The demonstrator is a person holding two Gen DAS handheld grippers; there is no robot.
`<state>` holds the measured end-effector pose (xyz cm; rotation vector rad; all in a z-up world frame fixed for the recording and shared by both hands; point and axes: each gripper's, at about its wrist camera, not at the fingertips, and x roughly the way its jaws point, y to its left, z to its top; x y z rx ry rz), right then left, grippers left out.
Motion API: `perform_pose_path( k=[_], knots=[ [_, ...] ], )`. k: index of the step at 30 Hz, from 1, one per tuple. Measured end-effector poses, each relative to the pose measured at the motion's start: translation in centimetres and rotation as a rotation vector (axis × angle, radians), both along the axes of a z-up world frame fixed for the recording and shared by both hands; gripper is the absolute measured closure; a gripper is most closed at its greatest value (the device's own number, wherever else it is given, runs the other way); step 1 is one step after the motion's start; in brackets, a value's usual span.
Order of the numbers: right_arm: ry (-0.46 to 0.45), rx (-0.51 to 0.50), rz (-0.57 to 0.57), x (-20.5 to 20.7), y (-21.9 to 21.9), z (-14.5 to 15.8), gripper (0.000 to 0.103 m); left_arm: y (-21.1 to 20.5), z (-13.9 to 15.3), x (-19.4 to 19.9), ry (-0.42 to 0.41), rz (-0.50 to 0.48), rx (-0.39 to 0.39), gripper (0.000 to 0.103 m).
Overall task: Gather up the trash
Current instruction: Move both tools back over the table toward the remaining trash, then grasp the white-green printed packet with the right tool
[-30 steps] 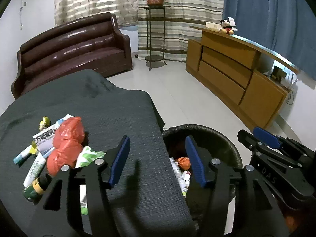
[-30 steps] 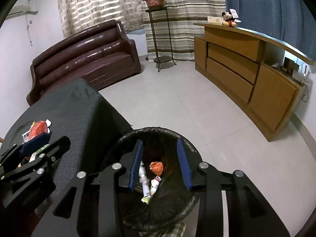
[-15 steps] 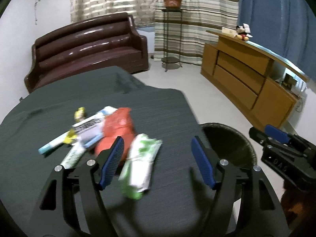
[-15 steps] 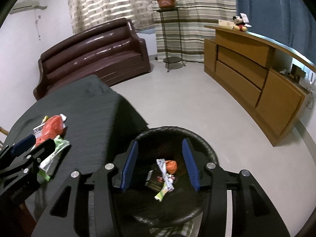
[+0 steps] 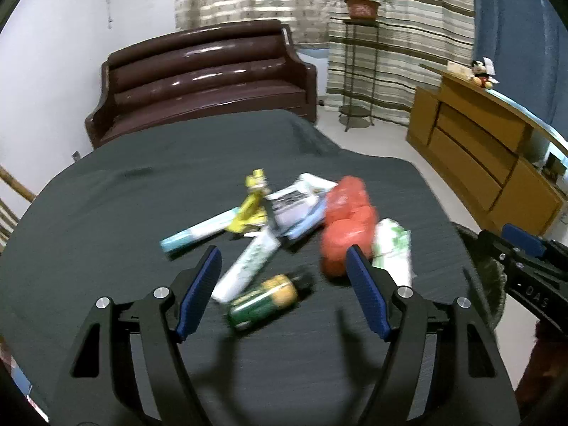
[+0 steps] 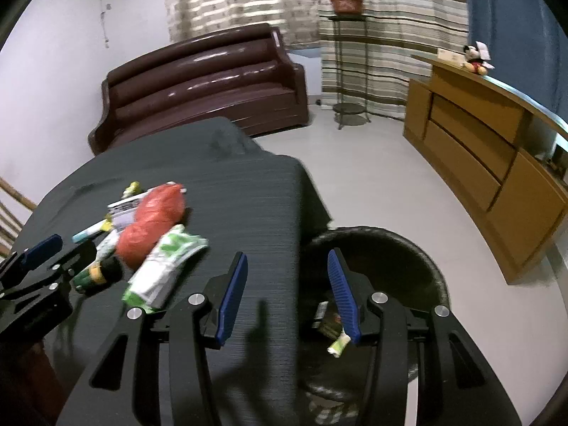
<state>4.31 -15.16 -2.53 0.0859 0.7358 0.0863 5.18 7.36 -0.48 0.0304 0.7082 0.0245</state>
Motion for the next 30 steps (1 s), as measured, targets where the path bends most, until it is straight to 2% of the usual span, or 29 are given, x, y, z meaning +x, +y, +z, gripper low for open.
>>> perform_pose_path(
  k=[8, 16, 29, 30],
  knots=[
    [0.01, -0.002, 0.082, 0.3, 4.6, 0.1, 0.054, 4.2, -0.4, -0.9, 0.012, 0.052, 0.0, 0.032],
    [0.027, -0.02, 0.139, 0.6, 8.4, -0.1, 0.051, 6.2, -0.7, -1.3, 0.017, 0.061, -0.005, 0.032],
    [0.114, -0.073, 0.105, 1.7, 9.4, -1.9, 0.05, 6.9, -1.5, -0.9, 0.025, 0.042, -0.028, 0.032],
    [0.115, -0.07, 0.103, 1.7, 9.3, -1.9, 0.054, 6.9, -1.5, -0.8, 0.026, 0.037, -0.029, 0.032]
  ],
)
